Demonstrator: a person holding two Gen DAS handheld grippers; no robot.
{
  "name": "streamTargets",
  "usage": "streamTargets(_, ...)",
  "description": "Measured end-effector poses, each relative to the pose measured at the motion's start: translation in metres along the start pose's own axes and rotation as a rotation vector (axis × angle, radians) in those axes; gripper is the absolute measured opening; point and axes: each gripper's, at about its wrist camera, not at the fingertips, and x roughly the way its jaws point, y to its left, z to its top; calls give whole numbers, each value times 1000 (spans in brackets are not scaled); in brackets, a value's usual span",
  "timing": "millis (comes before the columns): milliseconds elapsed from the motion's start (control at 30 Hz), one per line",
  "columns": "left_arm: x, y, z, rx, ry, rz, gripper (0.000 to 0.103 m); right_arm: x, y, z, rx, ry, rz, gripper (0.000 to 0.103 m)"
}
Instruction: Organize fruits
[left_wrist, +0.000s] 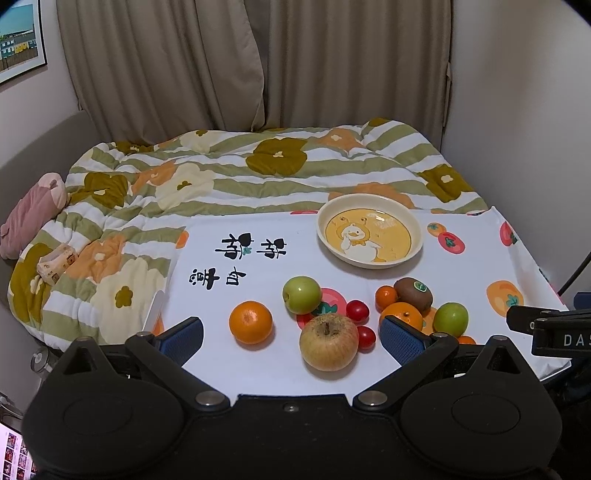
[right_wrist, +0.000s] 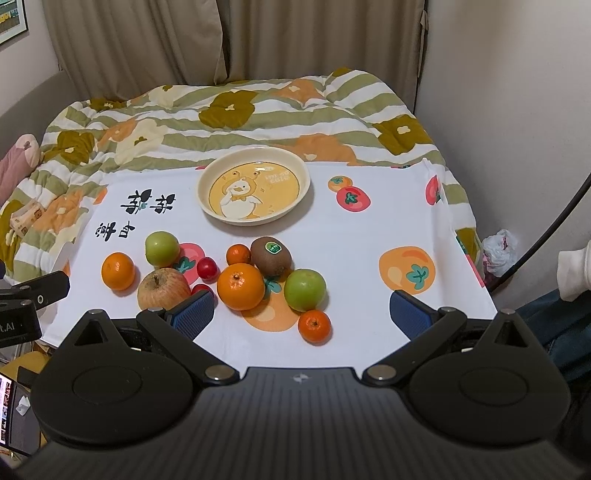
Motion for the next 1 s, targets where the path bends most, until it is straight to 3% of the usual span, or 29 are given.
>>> streamTargets(1000,-1,0,1,-1,-2,-3,103,2,4,5,1,-3,6,103)
